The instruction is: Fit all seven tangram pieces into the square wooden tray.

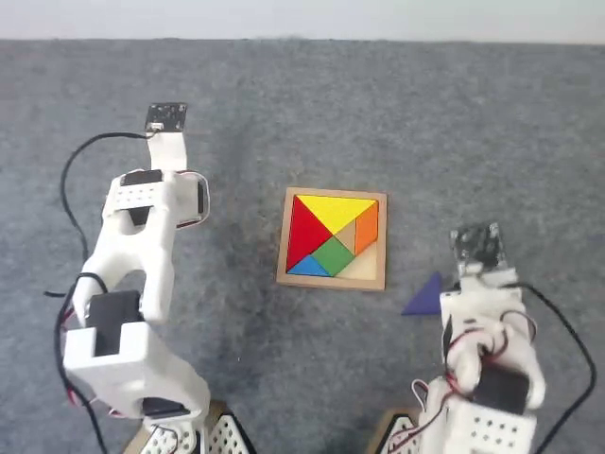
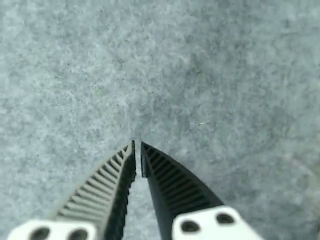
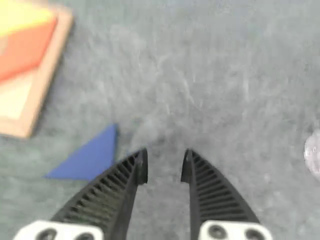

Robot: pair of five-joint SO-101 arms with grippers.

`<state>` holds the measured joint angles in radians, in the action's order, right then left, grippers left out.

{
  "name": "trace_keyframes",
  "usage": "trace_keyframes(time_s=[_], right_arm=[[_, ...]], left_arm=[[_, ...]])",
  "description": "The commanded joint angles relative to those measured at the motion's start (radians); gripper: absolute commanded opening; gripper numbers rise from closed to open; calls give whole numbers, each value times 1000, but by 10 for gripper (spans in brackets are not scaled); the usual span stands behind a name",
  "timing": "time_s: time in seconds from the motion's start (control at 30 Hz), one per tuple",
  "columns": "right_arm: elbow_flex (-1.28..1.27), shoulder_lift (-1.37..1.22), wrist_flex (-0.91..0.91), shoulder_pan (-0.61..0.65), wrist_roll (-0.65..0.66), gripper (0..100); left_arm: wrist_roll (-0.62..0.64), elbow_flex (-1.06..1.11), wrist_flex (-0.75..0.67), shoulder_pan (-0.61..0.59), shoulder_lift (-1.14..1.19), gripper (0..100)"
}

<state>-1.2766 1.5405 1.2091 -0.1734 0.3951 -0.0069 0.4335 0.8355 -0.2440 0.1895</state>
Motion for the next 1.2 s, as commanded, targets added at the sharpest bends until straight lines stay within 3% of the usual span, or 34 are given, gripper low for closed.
trace_keyframes(time_s=[0.0,0.1,0.23,0.53,0.63,0.8,1.17], right_arm=[[288,-384,-22,76,-147,119],[468,-690,38,231,-259,119],[569,-997,36,346,-270,116],[540,-1237,-94,364,-479,120],[519,-1241,-96,329,-482,144],[463,-1282,-148,272,-491,305],[457,-1402,-236,274,-491,259]], left_arm=[[12,-42,-20,-9,-6,15],[12,-42,-20,-8,-5,15],[11,-41,-25,-11,-5,15],[8,-24,-75,-5,-5,15],[8,-21,-83,0,-5,15],[8,-21,-83,0,-5,15],[8,-21,-83,0,-5,15]])
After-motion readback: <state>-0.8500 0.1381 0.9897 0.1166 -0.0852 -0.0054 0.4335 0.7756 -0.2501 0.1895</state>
